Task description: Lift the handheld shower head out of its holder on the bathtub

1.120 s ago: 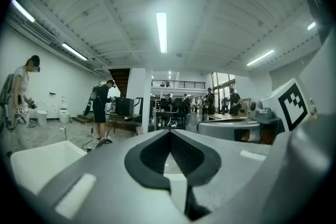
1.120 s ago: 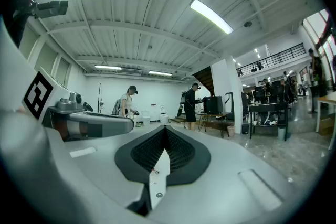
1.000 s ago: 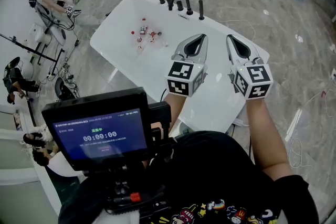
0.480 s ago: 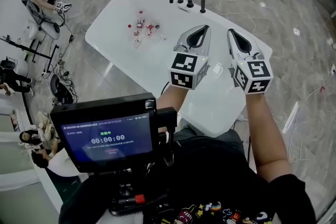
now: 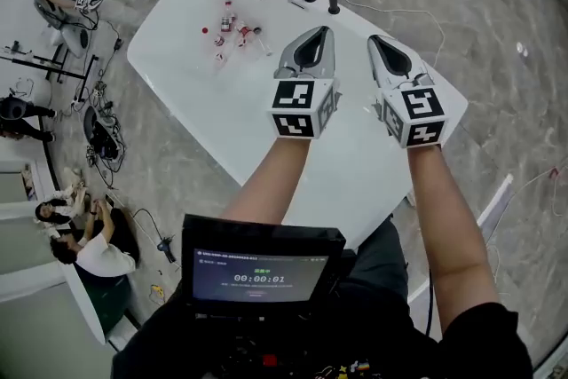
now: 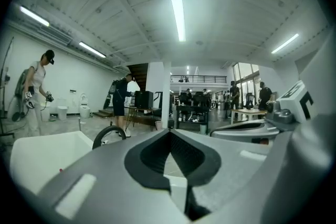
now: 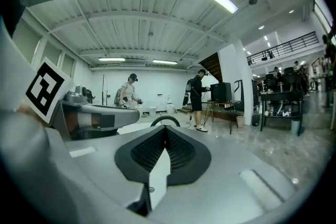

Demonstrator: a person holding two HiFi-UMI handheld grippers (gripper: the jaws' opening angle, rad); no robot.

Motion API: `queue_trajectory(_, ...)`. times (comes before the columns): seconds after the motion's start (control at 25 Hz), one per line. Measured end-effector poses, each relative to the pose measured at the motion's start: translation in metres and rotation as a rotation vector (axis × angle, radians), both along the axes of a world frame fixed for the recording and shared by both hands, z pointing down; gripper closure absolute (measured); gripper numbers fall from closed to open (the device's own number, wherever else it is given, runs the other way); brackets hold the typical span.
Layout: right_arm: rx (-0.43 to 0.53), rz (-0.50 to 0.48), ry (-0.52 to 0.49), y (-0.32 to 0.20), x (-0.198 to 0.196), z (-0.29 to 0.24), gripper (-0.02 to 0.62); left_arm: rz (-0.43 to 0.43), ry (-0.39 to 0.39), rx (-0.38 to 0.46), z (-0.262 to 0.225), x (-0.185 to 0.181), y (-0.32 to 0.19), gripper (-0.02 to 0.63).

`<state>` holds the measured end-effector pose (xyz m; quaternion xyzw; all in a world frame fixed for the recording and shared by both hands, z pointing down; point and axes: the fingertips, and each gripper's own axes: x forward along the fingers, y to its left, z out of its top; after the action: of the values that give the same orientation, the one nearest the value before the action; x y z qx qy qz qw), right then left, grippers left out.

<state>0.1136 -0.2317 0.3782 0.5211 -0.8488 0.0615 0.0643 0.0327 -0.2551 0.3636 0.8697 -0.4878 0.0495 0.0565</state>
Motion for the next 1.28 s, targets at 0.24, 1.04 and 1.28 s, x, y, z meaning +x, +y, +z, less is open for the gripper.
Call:
queue_trajectory(0.24,-0.035,-0.006,0.036,-0.108,0.003,0.084,0.569,-0.056,-0.01,0.007,0.062,0.001,-0.097,0.606)
queue_trajectory(1.04,-0.132,0.067,0.059,-0.36,-0.056,0.341,0.396,-0.159,0.064,-0.055,0.282,-0.088,-0.275,0.606)
queue_trajectory(1.28,-0.12,0.07,0.065,-0.367,-0.067,0.349,0.429,-0.15,0.045,-0.071,0.3,-0.089,-0.275,0.606)
